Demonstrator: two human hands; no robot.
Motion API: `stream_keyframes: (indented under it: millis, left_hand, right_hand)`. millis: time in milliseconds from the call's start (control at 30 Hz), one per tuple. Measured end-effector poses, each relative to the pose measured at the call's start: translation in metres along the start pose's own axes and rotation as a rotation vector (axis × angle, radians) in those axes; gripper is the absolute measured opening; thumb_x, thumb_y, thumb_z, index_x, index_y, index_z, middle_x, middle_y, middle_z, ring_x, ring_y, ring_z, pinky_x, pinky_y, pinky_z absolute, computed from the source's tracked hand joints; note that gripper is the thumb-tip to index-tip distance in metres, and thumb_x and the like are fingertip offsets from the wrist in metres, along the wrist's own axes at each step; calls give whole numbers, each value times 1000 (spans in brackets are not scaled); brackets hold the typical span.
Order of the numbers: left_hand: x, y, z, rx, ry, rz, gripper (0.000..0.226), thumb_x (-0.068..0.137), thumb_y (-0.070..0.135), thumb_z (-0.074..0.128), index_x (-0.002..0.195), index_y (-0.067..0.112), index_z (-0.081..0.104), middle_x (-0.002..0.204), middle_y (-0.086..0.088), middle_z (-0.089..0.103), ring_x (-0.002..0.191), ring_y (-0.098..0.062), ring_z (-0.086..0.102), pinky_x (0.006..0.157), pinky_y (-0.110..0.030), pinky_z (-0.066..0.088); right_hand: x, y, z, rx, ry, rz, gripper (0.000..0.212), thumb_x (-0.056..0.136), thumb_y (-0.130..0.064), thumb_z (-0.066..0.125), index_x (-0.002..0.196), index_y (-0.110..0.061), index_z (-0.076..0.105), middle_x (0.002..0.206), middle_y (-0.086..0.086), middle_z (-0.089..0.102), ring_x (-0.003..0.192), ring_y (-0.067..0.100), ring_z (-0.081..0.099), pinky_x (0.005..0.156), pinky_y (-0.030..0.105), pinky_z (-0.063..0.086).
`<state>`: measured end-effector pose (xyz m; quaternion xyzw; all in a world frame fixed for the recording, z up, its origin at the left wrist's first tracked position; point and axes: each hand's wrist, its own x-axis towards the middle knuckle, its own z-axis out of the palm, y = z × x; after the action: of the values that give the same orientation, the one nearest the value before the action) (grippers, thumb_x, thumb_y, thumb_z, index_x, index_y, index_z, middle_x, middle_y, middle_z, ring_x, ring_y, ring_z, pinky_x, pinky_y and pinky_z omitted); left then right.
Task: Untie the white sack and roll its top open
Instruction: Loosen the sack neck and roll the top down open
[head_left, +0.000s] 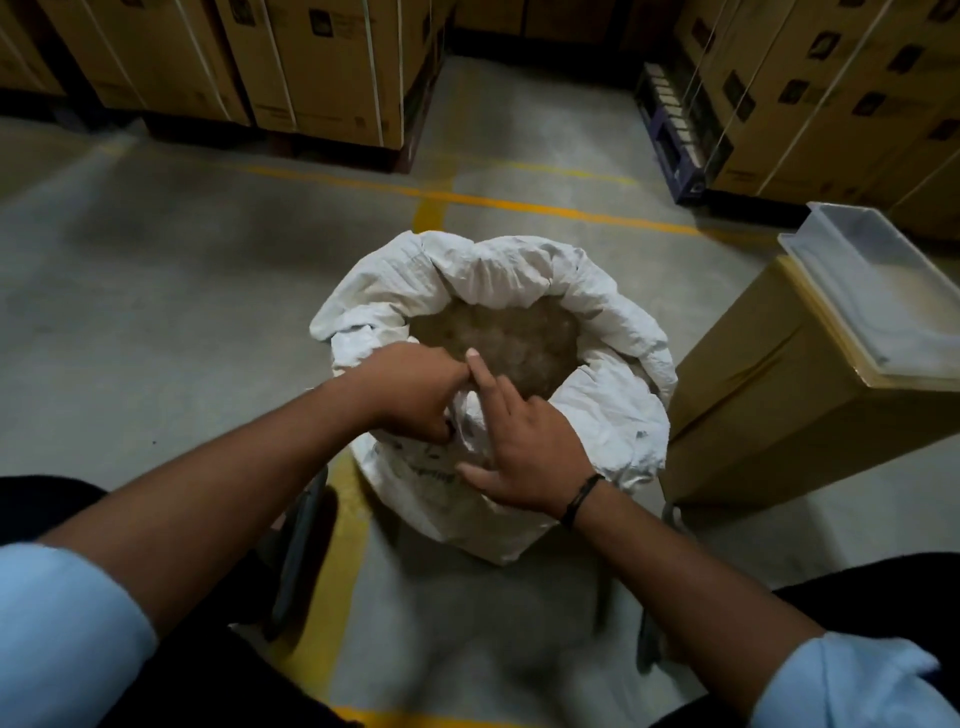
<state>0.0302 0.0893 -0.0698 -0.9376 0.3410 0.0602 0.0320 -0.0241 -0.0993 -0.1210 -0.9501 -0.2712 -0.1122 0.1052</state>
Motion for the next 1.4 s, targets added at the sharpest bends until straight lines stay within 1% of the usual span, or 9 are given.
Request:
stream_keyframes:
  millis: [133,400,533,633,800,933,1067,1267,1400]
  left_hand:
    - [-2,-17,13,-8,308,112,56,68,32,74,122,33,62,96,4,75,80,-25,70,58,-33,52]
    - [-15,-7,28,-61,675,-54,28,82,17,61,110,20,55,119,-2,62,60,-29,59,40,-32,44]
    - [-12,2,10,-398,339,-181,63,84,33,73,139,34,42,137,13,61,107,-19,69,80,-42,59]
    - [-17,5,-15,-610,-164,-140,99,76,81,64,156,34,30,154,20,41,135,-9,48,111,-35,42]
    - [2,0,-31,-470,-298,-201,79,67,97,46,97,27,65,93,9,70,85,-13,66,79,-36,53]
    - [20,1,-14,-512,-306,-179,87,56,93,65,113,30,54,105,12,68,94,-11,65,92,-40,54]
    - [25,-5,-7,-504,-438,-162,115,44,92,72,137,27,49,125,13,65,111,-12,65,102,-37,51]
    - [9,12,11,-70,-268,-59,57,74,57,72,117,23,55,95,5,68,90,-22,64,85,-35,44]
    - [4,12,47,17,123,116,58,73,44,70,122,18,51,102,-1,68,87,-27,67,83,-40,48]
  right_hand:
    - [0,11,-17,187,-118,1,135,70,-63,78,159,-19,-14,143,9,53,107,27,63,90,42,53]
    - [-8,31,6,-113,-102,73,117,77,-34,73,160,-17,-7,128,6,53,104,28,58,85,44,50]
    - [-5,40,18,-185,26,128,86,89,-11,55,161,-13,9,111,7,60,82,28,61,63,43,50]
    - [-3,50,10,-261,217,97,65,93,-9,50,156,-11,31,97,7,64,73,28,61,57,41,48]
    - [3,32,0,-203,457,-98,44,104,-15,46,147,-11,48,104,9,68,76,27,63,55,42,49]
    - [-2,35,3,-100,450,-72,53,99,-15,57,150,-14,43,139,13,58,96,30,67,63,43,55]
    - [1,26,-4,55,252,-56,80,81,-21,66,154,-13,36,141,12,52,99,26,62,71,41,56]
    - [3,38,-5,446,-436,-19,140,65,-49,86,157,-30,-18,169,-6,-4,153,18,17,119,43,28]
    - [-7,54,16,29,-371,44,133,66,-52,80,158,-28,-13,150,4,45,130,25,50,108,48,37]
